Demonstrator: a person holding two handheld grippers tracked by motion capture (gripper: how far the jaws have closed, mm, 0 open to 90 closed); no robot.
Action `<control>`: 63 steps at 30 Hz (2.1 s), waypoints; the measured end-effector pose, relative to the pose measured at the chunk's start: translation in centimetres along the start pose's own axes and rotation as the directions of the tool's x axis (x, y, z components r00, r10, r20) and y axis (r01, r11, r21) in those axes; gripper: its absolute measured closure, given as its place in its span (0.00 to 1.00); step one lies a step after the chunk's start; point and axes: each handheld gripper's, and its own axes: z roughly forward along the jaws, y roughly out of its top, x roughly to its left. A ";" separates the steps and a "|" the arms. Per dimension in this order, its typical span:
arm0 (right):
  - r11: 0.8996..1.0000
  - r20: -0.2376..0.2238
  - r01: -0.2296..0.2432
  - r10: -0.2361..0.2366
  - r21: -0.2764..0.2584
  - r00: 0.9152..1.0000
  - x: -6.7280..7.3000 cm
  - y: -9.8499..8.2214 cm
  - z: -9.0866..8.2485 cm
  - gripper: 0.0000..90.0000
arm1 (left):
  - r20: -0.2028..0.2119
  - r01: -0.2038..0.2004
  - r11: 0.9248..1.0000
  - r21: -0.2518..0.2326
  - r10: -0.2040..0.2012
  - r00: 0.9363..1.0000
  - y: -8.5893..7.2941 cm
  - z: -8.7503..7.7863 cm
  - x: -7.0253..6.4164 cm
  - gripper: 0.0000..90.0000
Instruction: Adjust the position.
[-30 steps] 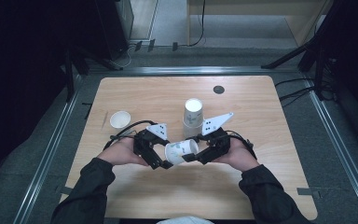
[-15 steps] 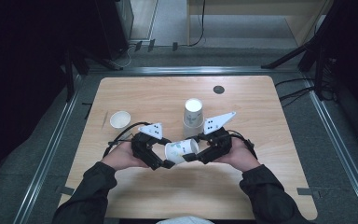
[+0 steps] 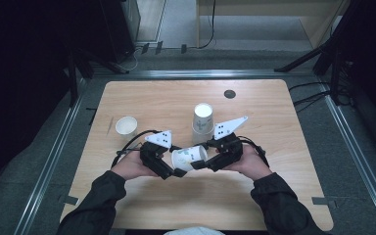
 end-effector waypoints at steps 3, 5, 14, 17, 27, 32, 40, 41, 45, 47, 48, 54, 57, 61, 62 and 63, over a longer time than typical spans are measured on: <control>1.000 -0.001 0.001 -0.001 0.000 1.000 0.0 0.0 0.0 0.38 | 0.006 0.001 1.000 -0.005 -0.001 1.000 0.0 0.0 0.0 0.25; 1.000 -0.001 0.000 0.000 0.000 1.000 0.0 0.0 0.0 0.38 | 0.005 0.001 1.000 -0.006 -0.001 1.000 0.0 -0.1 0.0 0.26; 1.000 -0.008 0.003 -0.003 -0.001 1.000 0.0 0.0 0.0 0.37 | 0.006 -0.008 1.000 0.002 0.008 1.000 0.0 -0.4 0.1 0.27; 1.000 -0.004 0.007 -0.007 -0.006 1.000 0.0 0.0 0.1 0.32 | 0.006 0.001 1.000 -0.004 -0.001 1.000 0.0 -0.6 0.2 0.27; 0.999 0.038 0.021 -0.022 0.041 0.999 -0.1 -0.3 0.1 0.30 | -0.016 -0.009 1.000 0.022 0.009 1.000 0.5 -2.4 0.4 0.27; 0.998 0.049 0.024 -0.027 0.062 0.998 -0.2 -0.4 0.3 0.29 | -0.017 -0.024 0.998 0.064 0.025 1.000 1.1 -3.2 0.4 0.27; 0.995 0.061 0.027 -0.032 0.093 0.998 -0.2 -0.7 0.5 0.29 | -0.022 -0.065 0.975 0.211 0.071 0.997 2.6 -3.3 0.4 0.27; 0.995 0.063 0.032 -0.039 0.098 0.997 -0.3 -0.7 0.6 0.29 | -0.022 -0.070 0.970 0.233 0.077 0.997 2.8 -3.2 0.5 0.27; 0.994 0.067 0.025 -0.033 0.109 0.997 -0.2 -0.8 0.8 0.29 | -0.027 -0.080 0.951 0.300 0.092 0.995 3.6 -2.8 0.6 0.27; 0.993 0.072 0.029 -0.038 0.115 0.997 -0.2 -0.8 0.8 0.29 | -0.019 -0.078 0.934 0.349 0.090 0.996 3.9 -2.4 0.7 0.27; 0.993 0.072 0.033 -0.041 0.114 0.997 -0.2 -0.8 0.8 0.29 | -0.020 -0.083 0.921 0.380 0.098 0.995 4.1 -2.2 0.6 0.27; 0.990 0.077 0.035 -0.046 0.137 0.996 -0.3 -1.0 1.0 0.29 | -0.033 -0.097 0.890 0.445 0.125 0.992 4.6 -1.2 0.2 0.27; 0.987 0.078 0.035 -0.047 0.154 0.996 -0.3 -1.2 1.4 0.29 | -0.039 -0.094 0.879 0.468 0.127 0.991 4.5 -0.6 0.1 0.27; 0.984 0.067 0.040 -0.052 0.176 0.996 -0.2 -1.3 2.1 0.29 | -0.042 -0.063 0.868 0.493 0.097 0.994 4.5 -0.1 0.1 0.27; 0.983 0.071 0.046 -0.059 0.179 0.996 -0.2 -1.3 2.3 0.29 | -0.035 -0.070 0.864 0.499 0.101 0.994 4.6 0.0 0.0 0.27; 0.982 0.067 0.046 -0.059 0.184 0.996 -0.2 -1.3 2.5 0.29 | -0.034 -0.071 0.860 0.506 0.103 0.994 4.6 0.2 -0.1 0.27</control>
